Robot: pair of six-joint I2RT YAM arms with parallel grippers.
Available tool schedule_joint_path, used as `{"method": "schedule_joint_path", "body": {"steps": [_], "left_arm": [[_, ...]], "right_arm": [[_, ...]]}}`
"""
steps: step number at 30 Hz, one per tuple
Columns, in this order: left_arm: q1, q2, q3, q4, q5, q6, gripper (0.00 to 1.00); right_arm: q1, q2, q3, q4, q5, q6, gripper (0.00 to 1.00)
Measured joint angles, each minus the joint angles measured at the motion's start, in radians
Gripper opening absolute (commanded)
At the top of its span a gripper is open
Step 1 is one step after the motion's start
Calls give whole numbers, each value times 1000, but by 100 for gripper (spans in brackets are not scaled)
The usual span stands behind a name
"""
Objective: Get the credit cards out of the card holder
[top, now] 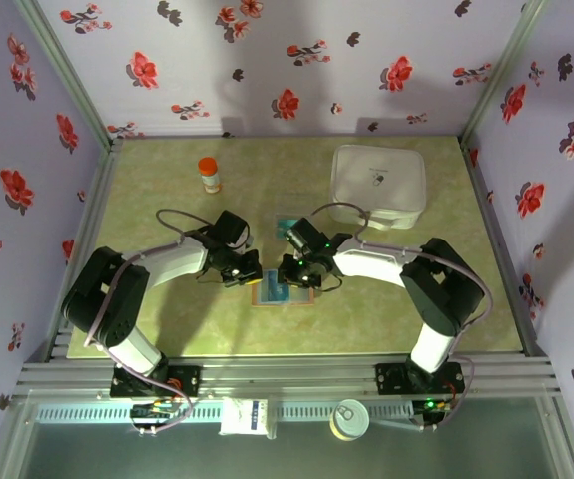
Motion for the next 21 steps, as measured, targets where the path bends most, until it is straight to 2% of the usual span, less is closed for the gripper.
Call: {"method": "schedule_joint_path", "body": {"steps": [11, 21], "left_arm": [[-54, 21, 24, -2, 0, -1, 2], [-58, 43, 25, -1, 0, -1, 1]], "right_arm": [[-14, -42, -30, 8, 0, 1, 26], [-22, -42, -57, 40, -7, 5, 27]]}}
